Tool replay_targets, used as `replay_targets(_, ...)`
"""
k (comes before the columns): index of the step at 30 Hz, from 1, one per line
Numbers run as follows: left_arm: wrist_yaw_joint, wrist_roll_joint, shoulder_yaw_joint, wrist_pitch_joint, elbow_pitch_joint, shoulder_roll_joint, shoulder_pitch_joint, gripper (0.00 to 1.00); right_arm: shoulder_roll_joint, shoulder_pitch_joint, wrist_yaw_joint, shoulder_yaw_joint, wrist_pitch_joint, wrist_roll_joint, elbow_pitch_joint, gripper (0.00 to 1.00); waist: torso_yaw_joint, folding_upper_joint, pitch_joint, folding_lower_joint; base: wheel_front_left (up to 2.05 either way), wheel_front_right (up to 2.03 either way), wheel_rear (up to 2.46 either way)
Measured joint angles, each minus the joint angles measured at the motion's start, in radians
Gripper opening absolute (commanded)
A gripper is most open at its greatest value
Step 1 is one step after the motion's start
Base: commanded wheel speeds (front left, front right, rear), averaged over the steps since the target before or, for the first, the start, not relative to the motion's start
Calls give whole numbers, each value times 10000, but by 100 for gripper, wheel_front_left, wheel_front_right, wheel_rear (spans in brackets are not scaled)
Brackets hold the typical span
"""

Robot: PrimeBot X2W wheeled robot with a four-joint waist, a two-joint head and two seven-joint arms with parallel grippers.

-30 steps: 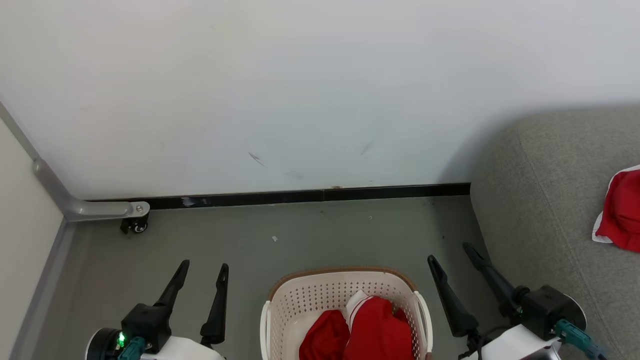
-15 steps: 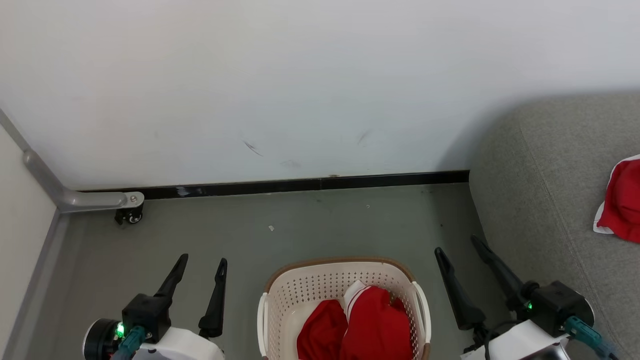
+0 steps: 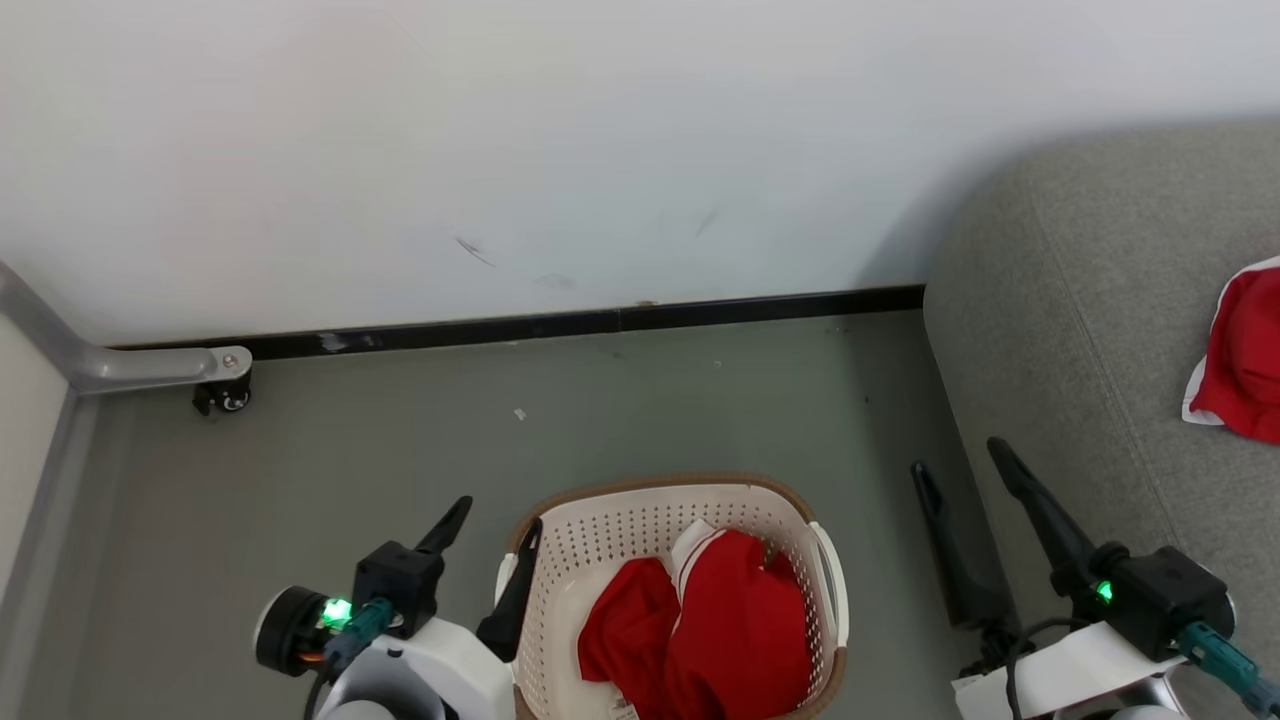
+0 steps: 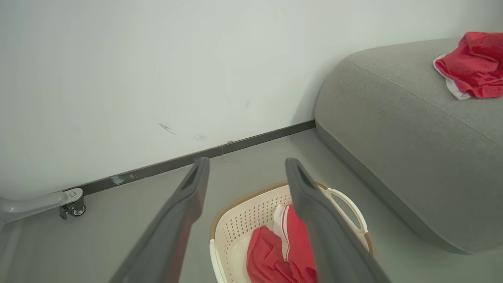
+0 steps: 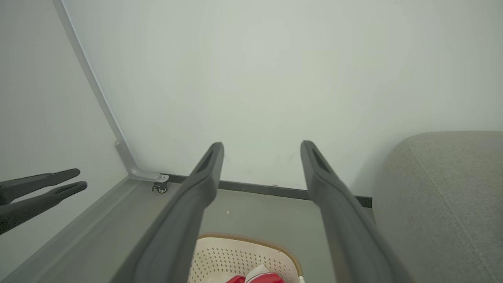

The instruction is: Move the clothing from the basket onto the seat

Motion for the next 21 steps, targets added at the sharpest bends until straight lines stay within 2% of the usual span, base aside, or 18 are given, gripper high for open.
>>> replay_targets(10,-508,560,-880,403,1569,-378,-858,100,13,-26,0,-531,0,-121,-652,100,-369,0,836,0,0,0,0)
replay_targets(21,-690,1009,-1285,531,2844,-759,-1733,100,19,-569,0,-696,0,-163,-1283,100,-898,0,1882,0,0,0,0)
